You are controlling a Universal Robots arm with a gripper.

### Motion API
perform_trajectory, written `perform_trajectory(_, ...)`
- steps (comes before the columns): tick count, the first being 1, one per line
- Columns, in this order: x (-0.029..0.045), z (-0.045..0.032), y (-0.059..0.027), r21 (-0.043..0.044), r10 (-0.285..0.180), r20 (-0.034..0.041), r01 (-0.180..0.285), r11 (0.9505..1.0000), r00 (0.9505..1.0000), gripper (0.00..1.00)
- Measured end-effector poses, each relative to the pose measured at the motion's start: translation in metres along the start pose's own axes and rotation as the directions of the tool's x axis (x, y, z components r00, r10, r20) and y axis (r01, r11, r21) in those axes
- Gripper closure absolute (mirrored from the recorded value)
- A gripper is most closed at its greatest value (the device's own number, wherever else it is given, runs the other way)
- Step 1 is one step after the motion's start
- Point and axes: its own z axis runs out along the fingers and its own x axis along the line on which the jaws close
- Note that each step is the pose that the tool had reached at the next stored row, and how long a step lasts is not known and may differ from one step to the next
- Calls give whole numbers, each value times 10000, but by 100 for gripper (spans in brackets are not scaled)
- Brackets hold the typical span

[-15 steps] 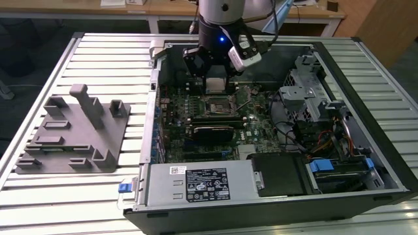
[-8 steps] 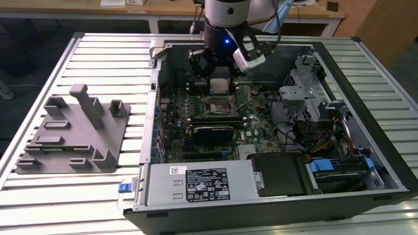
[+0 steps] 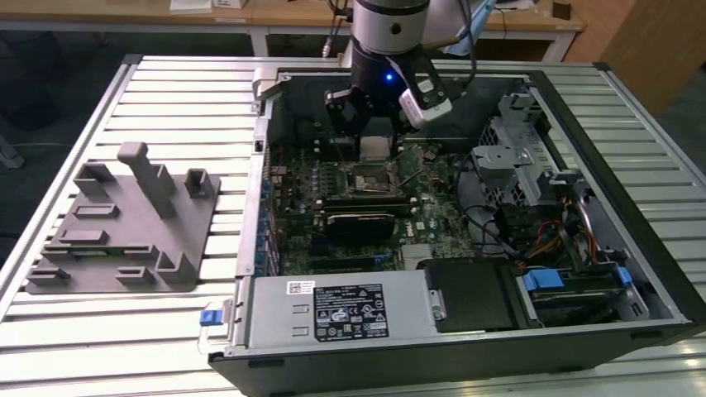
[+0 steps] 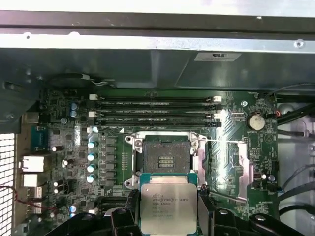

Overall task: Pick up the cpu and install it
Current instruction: 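Pick up the cpu and move it towards the insertion slot, then place the cpu into insertion slot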

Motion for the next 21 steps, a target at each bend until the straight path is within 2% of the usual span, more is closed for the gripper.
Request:
perform_trajectory(4,-7,48,6,11,-2,-8,2,10000,10000,45)
perform_trajectory(21,-13,51,6,13,58,-6,-58,10000,10000,45)
